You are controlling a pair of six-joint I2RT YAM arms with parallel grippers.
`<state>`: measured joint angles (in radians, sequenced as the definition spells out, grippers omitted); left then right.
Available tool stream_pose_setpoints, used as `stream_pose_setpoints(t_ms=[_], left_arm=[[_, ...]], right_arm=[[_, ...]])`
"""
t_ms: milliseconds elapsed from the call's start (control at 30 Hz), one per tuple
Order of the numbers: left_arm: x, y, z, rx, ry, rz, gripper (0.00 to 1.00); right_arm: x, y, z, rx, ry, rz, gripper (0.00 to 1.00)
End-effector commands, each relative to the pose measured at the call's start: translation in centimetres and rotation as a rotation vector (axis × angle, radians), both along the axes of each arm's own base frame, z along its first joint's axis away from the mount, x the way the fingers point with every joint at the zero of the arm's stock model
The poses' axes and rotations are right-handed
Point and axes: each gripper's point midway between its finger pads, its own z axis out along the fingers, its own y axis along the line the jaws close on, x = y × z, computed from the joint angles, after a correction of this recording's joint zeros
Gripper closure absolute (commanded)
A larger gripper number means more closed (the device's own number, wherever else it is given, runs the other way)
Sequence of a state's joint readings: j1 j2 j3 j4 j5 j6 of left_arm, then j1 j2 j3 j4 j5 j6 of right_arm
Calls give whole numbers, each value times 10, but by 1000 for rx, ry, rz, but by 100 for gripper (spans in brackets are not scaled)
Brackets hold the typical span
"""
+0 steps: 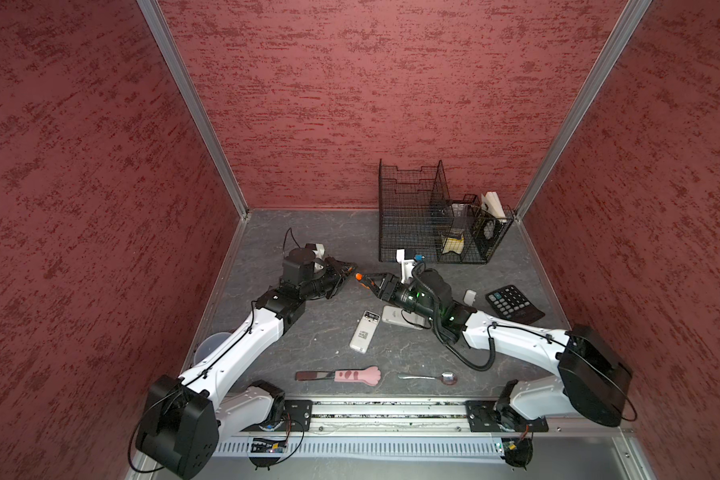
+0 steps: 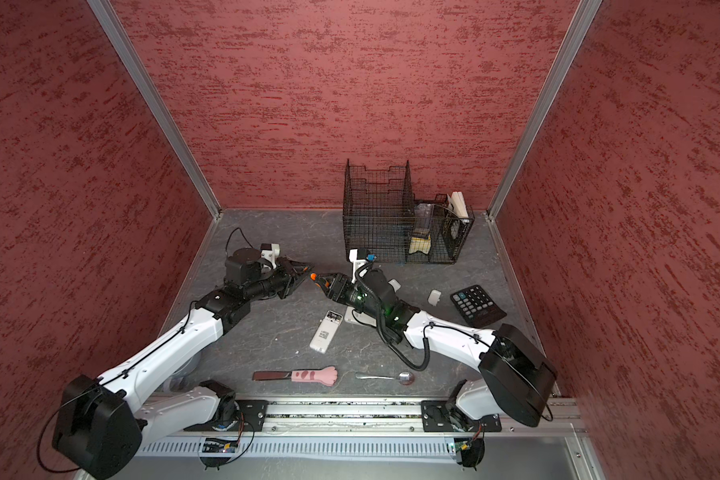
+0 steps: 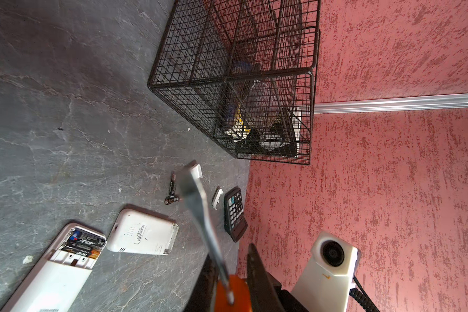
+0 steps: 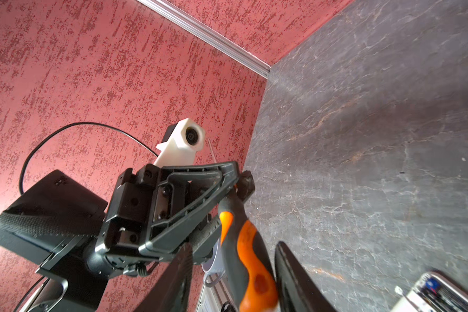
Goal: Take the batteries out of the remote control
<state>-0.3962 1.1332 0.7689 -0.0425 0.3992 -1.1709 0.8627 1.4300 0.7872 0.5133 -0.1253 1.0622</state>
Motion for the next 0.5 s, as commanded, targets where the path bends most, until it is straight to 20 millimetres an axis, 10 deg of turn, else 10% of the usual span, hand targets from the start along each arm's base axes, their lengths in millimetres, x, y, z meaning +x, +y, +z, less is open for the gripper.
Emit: stream_pose_setpoints(t_ms=[0,467], left_arm=[[1,-1,16,-26,-45,-8,100],[-3,-1,12,-24,-38,-12,100]], right_arm=[[1,12,32,77,-39,28,51],[17,24,17,72,-14,3,67]])
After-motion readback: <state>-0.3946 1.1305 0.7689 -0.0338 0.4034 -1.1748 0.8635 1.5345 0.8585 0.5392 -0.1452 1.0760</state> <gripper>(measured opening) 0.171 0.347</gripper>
